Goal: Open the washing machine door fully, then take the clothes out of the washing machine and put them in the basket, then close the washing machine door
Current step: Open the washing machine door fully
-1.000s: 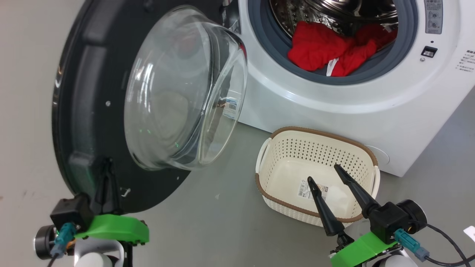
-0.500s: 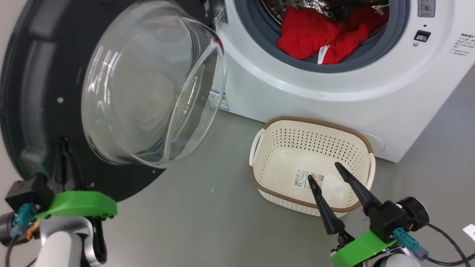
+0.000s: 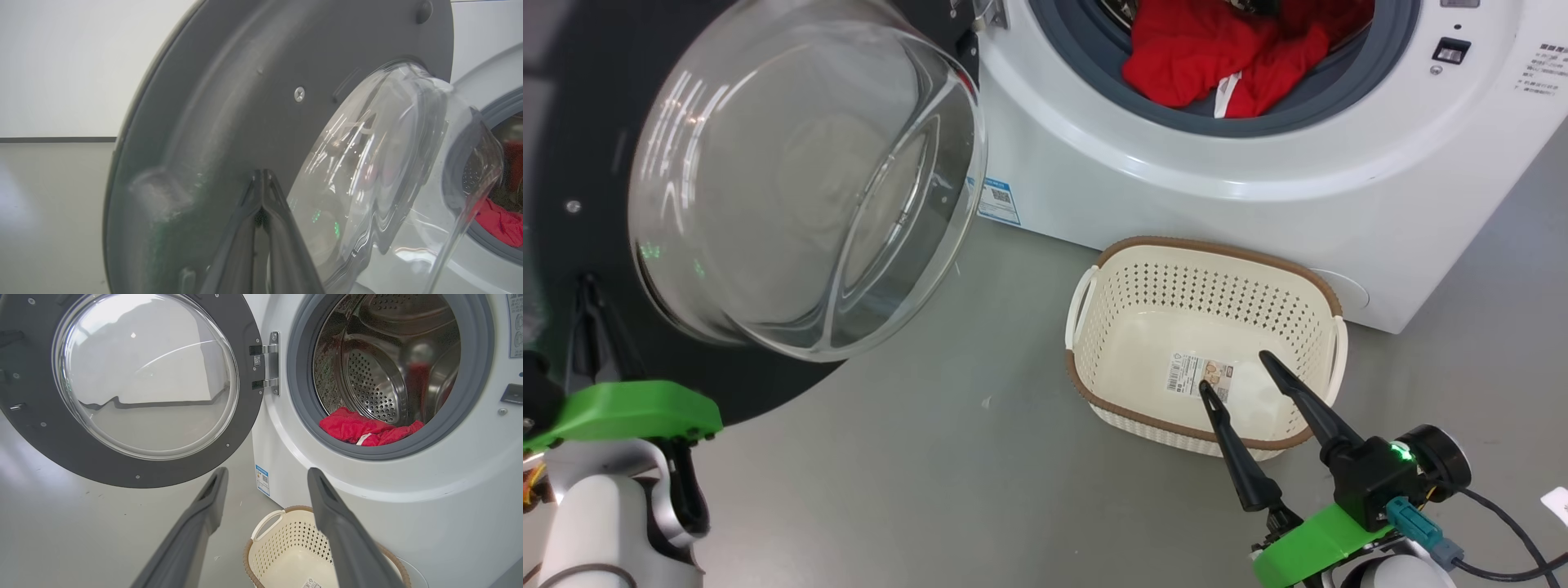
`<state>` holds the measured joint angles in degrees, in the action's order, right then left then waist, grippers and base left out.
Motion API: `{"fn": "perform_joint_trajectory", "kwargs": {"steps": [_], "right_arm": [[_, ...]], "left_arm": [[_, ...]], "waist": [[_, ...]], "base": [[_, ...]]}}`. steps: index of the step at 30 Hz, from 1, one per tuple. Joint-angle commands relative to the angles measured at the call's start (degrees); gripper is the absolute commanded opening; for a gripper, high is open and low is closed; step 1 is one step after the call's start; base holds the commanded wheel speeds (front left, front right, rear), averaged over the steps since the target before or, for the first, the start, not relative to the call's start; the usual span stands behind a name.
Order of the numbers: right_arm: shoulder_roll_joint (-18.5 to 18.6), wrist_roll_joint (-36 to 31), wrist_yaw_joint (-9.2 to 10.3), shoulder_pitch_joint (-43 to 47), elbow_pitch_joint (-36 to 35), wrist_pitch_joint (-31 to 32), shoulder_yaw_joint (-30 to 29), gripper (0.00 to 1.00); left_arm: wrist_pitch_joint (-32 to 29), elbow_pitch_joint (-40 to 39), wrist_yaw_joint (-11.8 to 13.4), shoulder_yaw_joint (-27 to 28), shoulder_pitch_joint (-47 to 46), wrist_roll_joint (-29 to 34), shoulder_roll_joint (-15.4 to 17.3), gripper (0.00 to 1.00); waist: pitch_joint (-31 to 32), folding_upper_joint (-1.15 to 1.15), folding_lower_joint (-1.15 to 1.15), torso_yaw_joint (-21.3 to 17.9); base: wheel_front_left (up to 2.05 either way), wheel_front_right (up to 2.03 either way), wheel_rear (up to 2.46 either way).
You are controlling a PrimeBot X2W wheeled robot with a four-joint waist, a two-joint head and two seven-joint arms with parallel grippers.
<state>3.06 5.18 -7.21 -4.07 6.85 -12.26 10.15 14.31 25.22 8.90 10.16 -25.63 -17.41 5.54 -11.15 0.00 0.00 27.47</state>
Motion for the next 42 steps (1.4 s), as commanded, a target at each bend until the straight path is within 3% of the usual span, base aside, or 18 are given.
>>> {"fn": "perform_joint_trajectory", "kwargs": {"steps": [1, 31, 42], "right_arm": [[-0.2, -1.0, -0.28, -2.1, -1.9, 0.1, 1.3, 1.0], [1.2, -1.7, -0.28, -2.9, -3.5, 2.0, 2.0, 1.0], [0.9, -1.1, -0.28, -3.0, -2.4, 1.6, 2.4, 1.0]], "left_arm": [[0.7, -0.4, -0.5, 3.3, -2.5, 1.3, 2.2, 0.0], [0.7, 9.4, -5.0, 18.1, -10.0, 8.8, 1.7, 0.0], [0.7, 10.1, -6.3, 20.3, -9.7, 11.4, 1.9, 0.0]], "waist": [[-0.5, 0.0, 0.0, -0.2], [-2.8, 0.0, 0.0, -2.4], [-1.2, 0.0, 0.0, -3.3]], "base": [[0.0, 0.0, 0.0], [0.0, 0.0, 0.0], [0.0, 0.0, 0.0]]}}
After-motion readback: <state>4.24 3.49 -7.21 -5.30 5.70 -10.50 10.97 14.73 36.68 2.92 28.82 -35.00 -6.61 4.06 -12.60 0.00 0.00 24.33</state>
